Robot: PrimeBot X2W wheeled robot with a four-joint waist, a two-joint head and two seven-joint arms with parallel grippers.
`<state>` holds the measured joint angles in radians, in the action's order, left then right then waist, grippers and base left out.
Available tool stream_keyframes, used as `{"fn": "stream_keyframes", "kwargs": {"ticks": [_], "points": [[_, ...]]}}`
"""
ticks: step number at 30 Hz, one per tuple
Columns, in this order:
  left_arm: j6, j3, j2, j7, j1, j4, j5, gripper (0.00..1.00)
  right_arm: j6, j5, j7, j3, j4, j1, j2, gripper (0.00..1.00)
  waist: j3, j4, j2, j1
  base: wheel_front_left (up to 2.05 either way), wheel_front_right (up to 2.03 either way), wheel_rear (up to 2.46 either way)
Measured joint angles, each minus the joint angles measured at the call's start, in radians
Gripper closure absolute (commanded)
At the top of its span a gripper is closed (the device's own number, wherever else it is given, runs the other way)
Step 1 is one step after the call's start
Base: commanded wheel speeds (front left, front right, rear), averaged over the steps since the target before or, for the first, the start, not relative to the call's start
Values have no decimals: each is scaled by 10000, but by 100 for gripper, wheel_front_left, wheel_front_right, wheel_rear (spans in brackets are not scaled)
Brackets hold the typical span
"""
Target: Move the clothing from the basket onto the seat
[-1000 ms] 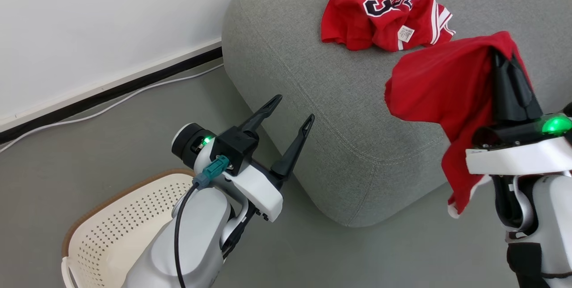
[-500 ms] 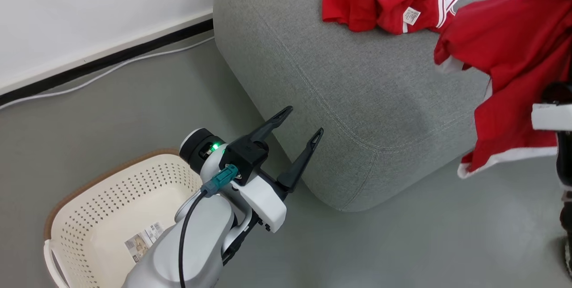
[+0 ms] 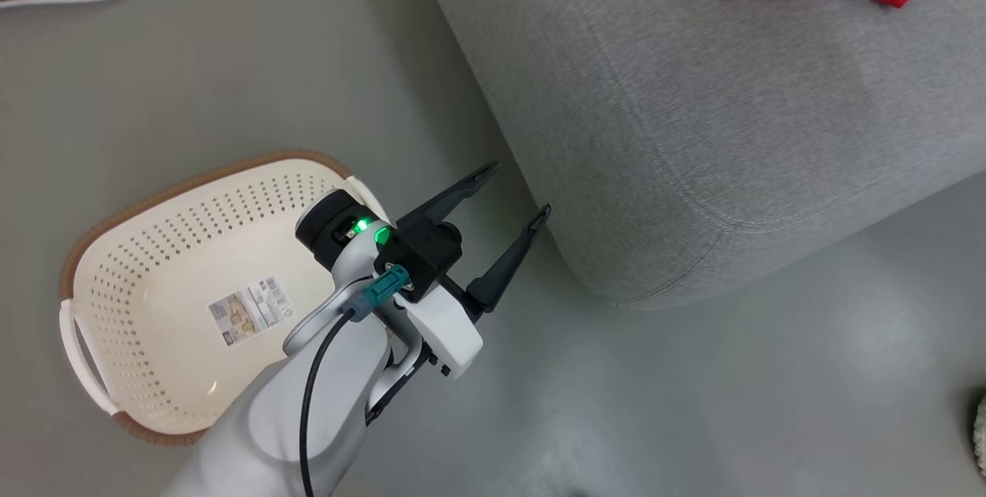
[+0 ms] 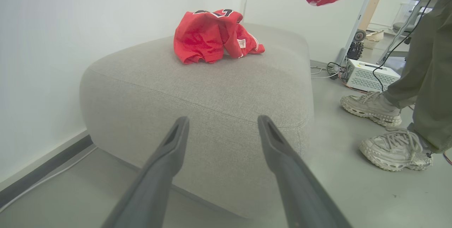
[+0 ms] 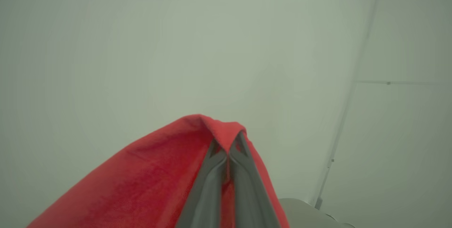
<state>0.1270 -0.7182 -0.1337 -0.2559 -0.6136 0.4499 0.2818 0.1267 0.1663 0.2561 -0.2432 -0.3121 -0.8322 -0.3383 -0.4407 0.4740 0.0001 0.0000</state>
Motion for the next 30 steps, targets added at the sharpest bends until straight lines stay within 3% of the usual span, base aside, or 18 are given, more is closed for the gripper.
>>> {"fn": "stream_keyframes", "kwargs": {"ticks": [14,22,30], "points": [[0,-117,-380,0,-772,-194,-155,0,2,-2142,6,-1914,-2080,-3554,-1432,100,-2131,-1300,0,0,0,0,0],[0,-236,-265,0,-1115,-493,-178,0,12,-4395,-153,-3724,-3319,-5210,-2405,100,-2911,-2043,-1,0,0,0,0],[0,-295,-155,0,-1127,-500,-178,0,12,-5530,-527,-4978,-3893,-5907,-2176,100,-3479,-2709,0,0,0,0,0]]}}
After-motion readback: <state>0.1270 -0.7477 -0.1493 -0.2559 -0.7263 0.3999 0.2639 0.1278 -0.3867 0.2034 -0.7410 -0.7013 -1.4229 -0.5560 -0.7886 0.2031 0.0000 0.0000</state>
